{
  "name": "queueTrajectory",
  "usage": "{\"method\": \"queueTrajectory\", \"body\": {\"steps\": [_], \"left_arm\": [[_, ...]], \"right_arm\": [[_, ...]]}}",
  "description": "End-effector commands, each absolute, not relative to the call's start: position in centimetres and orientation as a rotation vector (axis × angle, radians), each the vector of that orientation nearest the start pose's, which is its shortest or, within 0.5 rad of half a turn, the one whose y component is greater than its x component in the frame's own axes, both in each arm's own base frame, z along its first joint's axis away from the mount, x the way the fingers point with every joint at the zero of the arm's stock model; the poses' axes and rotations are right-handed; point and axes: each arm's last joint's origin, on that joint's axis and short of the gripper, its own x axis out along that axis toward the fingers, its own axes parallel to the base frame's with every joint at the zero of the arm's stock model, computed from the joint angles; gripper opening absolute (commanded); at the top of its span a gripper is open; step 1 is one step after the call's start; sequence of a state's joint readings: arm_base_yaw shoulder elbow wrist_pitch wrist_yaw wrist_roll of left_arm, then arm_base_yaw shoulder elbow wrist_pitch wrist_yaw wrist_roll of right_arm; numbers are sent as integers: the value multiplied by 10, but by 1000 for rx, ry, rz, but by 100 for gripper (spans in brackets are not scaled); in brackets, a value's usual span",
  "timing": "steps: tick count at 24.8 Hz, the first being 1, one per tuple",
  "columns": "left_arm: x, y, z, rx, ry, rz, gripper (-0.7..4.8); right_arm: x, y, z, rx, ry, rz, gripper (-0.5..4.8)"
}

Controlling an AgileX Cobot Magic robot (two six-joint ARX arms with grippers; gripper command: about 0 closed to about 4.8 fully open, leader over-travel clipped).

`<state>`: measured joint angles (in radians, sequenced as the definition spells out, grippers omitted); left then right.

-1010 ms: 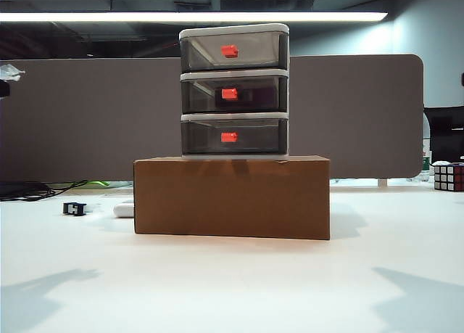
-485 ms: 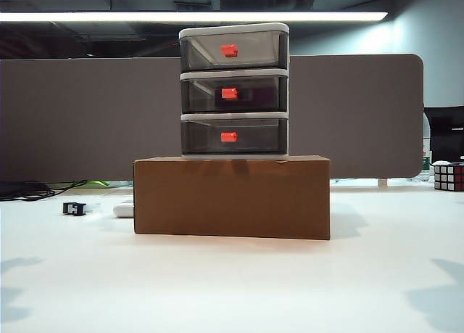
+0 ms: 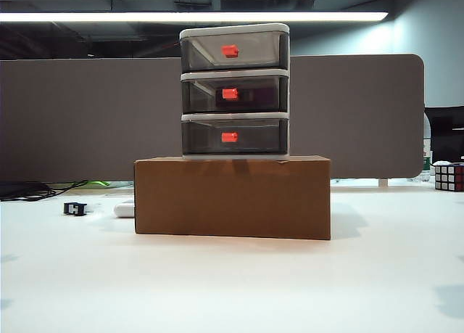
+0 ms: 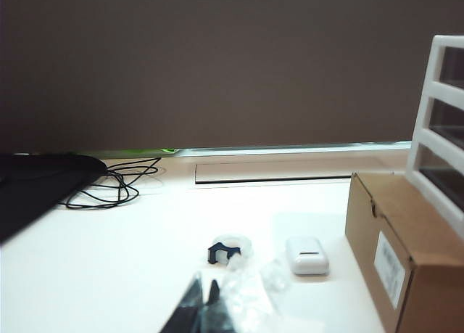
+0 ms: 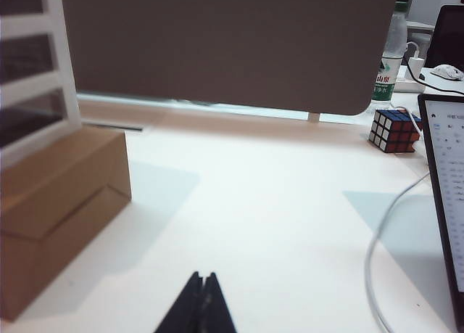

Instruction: Open the second layer of the drawer on the table, pick up a pack of napkins on the table and put it in, and finally close the drawer.

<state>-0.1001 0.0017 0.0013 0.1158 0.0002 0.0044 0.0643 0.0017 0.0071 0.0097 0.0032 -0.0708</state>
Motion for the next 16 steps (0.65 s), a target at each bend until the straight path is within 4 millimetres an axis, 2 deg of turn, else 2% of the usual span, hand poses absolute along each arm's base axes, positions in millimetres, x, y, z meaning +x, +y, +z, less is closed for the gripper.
{"method": "queueTrajectory", "body": {"steps": [1, 16], "left_arm": [[96, -10, 176, -49, -108, -125, -5], [96, -10, 175, -48, -100, -125, -5]], "right_arm": [[97, 6, 169, -14, -59, 58, -5], [97, 6, 169, -13, -54, 58, -5]]}}
